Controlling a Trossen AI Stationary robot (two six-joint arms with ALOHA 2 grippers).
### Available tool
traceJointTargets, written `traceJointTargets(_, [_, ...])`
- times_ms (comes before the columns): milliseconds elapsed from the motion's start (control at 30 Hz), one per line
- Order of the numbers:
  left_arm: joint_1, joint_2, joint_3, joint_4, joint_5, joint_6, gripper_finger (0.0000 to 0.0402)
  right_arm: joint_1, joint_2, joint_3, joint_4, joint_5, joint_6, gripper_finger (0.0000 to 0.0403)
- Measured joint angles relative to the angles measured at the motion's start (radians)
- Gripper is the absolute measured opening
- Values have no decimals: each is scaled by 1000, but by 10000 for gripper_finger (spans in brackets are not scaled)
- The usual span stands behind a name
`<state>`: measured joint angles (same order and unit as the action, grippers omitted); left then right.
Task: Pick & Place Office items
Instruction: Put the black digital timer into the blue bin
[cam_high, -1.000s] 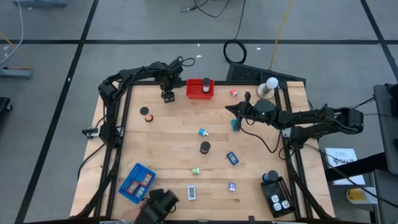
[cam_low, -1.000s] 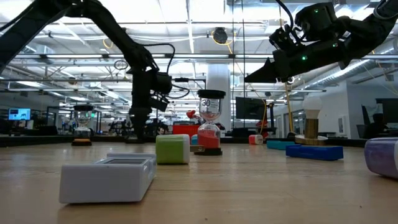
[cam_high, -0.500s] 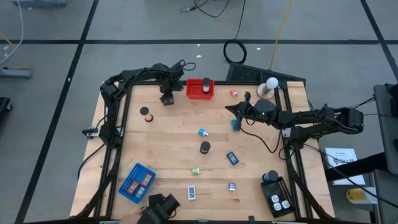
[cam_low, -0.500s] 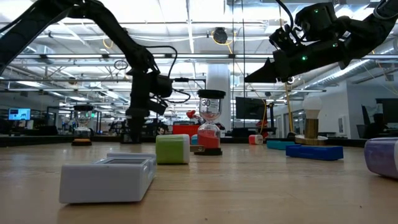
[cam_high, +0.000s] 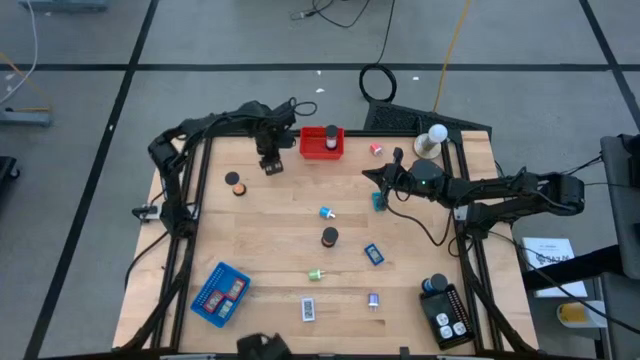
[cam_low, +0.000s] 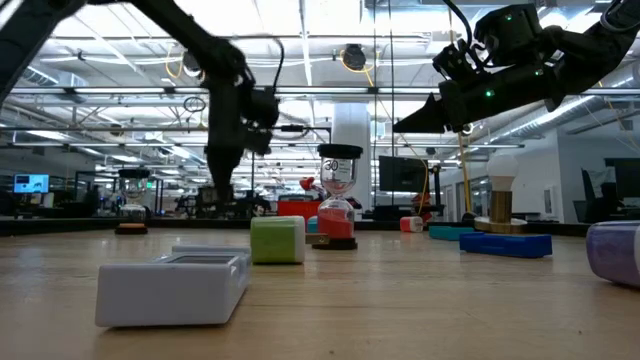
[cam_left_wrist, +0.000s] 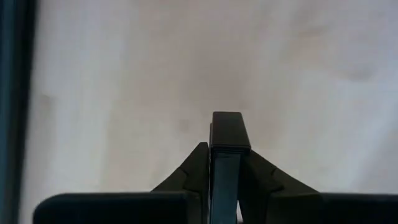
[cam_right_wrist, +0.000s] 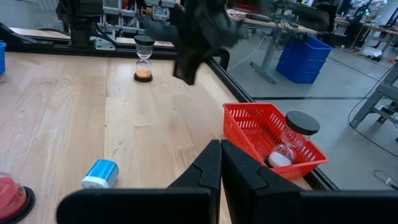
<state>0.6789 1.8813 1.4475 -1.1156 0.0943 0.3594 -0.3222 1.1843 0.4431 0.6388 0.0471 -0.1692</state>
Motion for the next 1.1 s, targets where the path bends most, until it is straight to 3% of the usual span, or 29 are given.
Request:
traceJointTargets(100, [-93, -60, 0, -17, 40, -84, 49, 0, 0, 0, -1, 0, 0, 4])
traceJointTargets(233, [-233, -121, -41, 45, 176, -186, 52, 2, 0, 0, -7, 0, 7, 4])
traceJointTargets(333, [-339, -147, -113, 154, 245, -280, 52, 2, 0, 0, -16, 0, 7, 4])
traceJointTargets(500, [-458, -156, -277, 336, 278, -406, 53, 2, 0, 0, -22, 0, 7, 4])
traceJointTargets(633, [-492, -156, -403, 505, 343, -498, 54, 2, 0, 0, -22, 0, 7, 4])
traceJointTargets(800, [-498, -156, -484, 569, 327, -523, 55, 2, 0, 0, -22, 0, 7, 4])
traceJointTargets(933, [-497, -158, -495, 566, 324, -527, 64, 2, 0, 0, -22, 0, 7, 4])
traceJointTargets(1100, [-498, -156, -464, 545, 272, -521, 113, 2, 0, 0, -22, 0, 7, 4])
